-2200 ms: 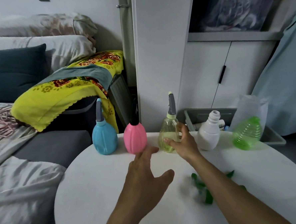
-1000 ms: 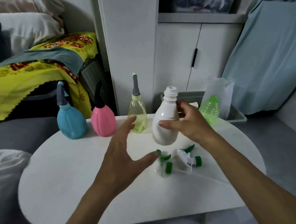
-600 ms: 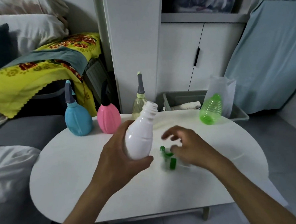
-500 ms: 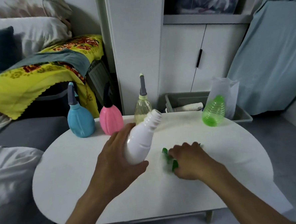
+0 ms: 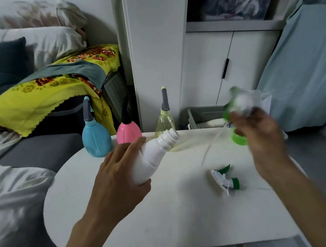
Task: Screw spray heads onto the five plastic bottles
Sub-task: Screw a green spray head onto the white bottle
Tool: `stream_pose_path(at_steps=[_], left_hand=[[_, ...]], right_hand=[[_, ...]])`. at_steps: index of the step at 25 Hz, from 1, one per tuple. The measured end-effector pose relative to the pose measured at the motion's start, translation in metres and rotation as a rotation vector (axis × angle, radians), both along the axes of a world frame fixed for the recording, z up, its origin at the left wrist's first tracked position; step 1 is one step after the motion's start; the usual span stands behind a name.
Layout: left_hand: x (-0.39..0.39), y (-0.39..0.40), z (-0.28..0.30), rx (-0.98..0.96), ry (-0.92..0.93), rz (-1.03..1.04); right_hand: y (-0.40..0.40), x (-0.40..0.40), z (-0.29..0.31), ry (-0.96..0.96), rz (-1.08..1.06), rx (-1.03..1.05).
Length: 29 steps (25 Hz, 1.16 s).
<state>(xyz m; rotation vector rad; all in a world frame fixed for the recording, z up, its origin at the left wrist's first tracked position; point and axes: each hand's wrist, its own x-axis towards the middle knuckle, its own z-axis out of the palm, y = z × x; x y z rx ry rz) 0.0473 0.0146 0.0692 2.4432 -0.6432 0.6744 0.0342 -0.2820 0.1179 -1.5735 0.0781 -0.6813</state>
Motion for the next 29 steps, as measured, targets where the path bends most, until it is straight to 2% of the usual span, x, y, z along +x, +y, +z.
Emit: stream_pose_path(at_steps=[1, 3, 8, 13, 21, 26, 29], left_hand=[[0.001, -0.001, -0.001, 0.014, -0.007, -0.002], [0.001, -0.005, -0.003, 0.035, -0.026, -0.013], [0.001, -0.018, -0.007, 0.037, -0.049, -0.039], [0.006, -0.024, -0.014, 0.033, -0.073, -0.064], [0.003, -0.023, -0.012, 0.04, -0.077, -0.052], [-0.001, -0.022, -0.007, 0.039, -0.052, -0.062], [-0.001, -0.019, -0.007, 0.067, -0.06, -0.068]], right_hand=[[-0.01, -0.003, 0.009, -0.072, 0.005, 0.168], [-0.023, -0.007, 0.018, -0.12, 0.016, 0.365], [-0.024, -0.006, 0.018, -0.089, 0.001, 0.51], [-0.021, -0.006, 0.015, -0.129, 0.013, 0.535], [0.017, -0.005, -0.003, -0.034, 0.123, 0.469], [0.055, -0.009, -0.026, 0.152, 0.315, 0.436], [0.066, -0.01, -0.035, 0.227, 0.335, 0.405]])
